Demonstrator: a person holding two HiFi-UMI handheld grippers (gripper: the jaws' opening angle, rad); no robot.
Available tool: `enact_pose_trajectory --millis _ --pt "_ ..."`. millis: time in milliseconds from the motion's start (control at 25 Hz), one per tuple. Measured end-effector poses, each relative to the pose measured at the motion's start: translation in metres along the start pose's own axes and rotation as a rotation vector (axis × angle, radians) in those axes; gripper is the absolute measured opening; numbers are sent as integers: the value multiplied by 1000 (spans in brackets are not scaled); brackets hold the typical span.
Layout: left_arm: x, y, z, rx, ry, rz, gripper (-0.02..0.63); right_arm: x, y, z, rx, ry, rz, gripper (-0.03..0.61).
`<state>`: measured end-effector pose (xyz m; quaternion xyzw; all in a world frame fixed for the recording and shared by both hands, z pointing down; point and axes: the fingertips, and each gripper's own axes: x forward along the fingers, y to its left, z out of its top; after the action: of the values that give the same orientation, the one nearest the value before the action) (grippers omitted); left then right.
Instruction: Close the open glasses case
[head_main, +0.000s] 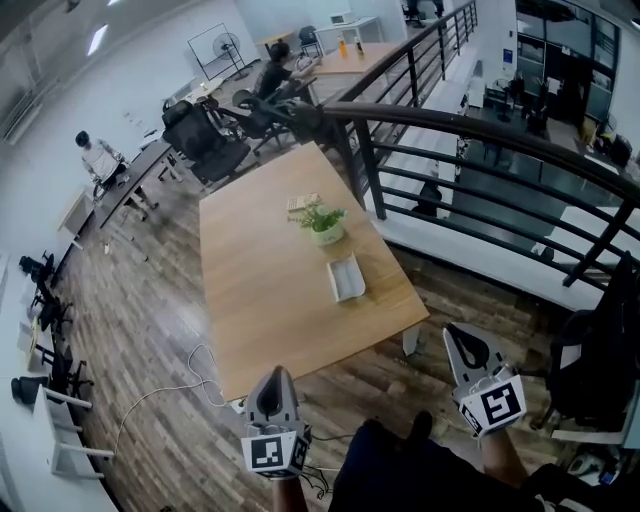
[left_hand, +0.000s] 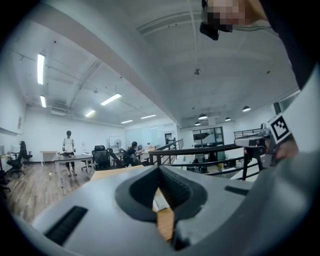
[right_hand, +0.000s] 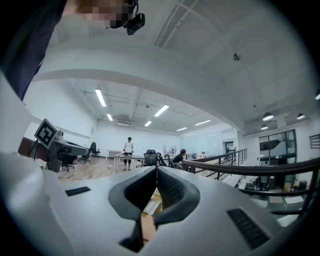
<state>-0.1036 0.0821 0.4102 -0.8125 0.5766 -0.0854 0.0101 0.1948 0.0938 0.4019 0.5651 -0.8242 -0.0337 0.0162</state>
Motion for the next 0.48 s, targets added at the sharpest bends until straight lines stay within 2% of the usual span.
enact_pose_trajectory --millis 160,360,480 --pt "12 -3 -5 5 19 4 2 1 -11 -16 24 34 -1 14" --pt "43 3 -10 22 24 -52 2 12 -19 -19 41 25 -54 15" --pt "73 3 -17 -13 30 -78 2 33 -23 -25 40 30 -73 15"
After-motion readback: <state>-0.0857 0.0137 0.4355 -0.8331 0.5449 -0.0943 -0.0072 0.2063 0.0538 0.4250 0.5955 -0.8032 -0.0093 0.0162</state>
